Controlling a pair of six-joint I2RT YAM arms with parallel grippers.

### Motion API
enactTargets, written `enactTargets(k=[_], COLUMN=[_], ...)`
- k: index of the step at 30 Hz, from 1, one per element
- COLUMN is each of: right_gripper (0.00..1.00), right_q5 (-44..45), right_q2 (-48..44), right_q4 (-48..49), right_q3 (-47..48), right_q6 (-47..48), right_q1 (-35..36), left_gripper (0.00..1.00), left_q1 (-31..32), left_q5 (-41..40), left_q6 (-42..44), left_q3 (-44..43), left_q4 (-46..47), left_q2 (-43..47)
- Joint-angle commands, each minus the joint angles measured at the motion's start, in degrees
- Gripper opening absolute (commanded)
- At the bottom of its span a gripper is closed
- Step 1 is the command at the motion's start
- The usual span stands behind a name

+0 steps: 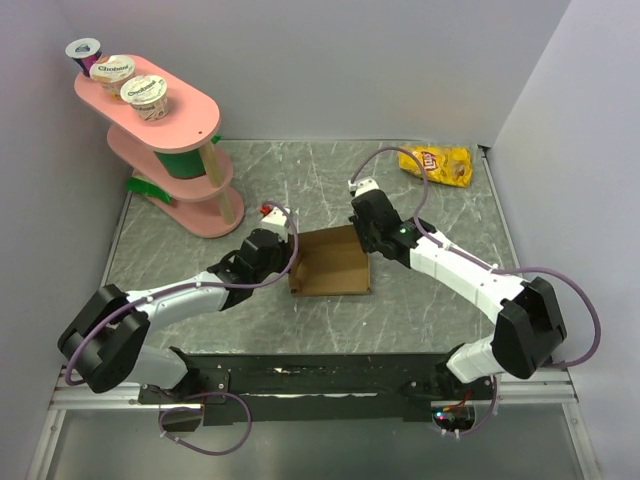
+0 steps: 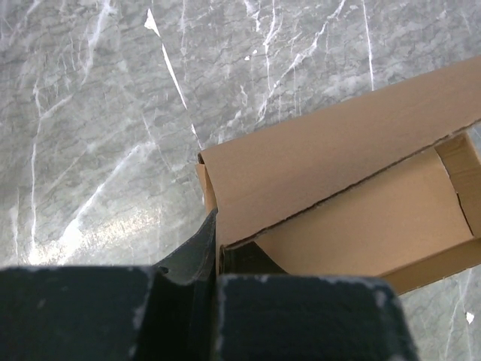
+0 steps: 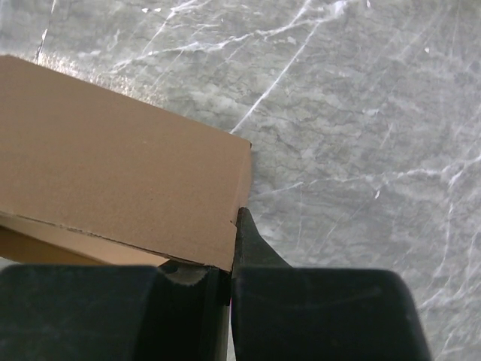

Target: Fold the paper box

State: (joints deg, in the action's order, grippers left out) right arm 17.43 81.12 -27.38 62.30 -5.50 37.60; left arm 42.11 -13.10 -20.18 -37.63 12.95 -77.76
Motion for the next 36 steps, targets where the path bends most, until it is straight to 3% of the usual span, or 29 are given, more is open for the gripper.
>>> enactTargets(k=[1, 8, 36], right_gripper=[0.00, 0.00, 0.00], right_q5=[-1.8, -4.1, -5.8], right_q2=[2.5, 6.3, 6.6], right_q4=[-1.4, -3.6, 13.4], right_q3=[4.9, 8.8, -0.3], right_q6=[-6.6, -12.2, -32.6], right_q1=[1.1, 1.1, 0.9], left_gripper=[0.01, 0.01, 0.01], left_q1=[1.2, 1.5, 3.4], left_q5=[4.8, 5.0, 5.1], left_q6=[0.5, 0.1, -0.5], left_q3=[-1.6, -2.4, -1.3], left_q4=[7.2, 7.6, 11.2], left_q2=[-1.3, -2.3, -3.3])
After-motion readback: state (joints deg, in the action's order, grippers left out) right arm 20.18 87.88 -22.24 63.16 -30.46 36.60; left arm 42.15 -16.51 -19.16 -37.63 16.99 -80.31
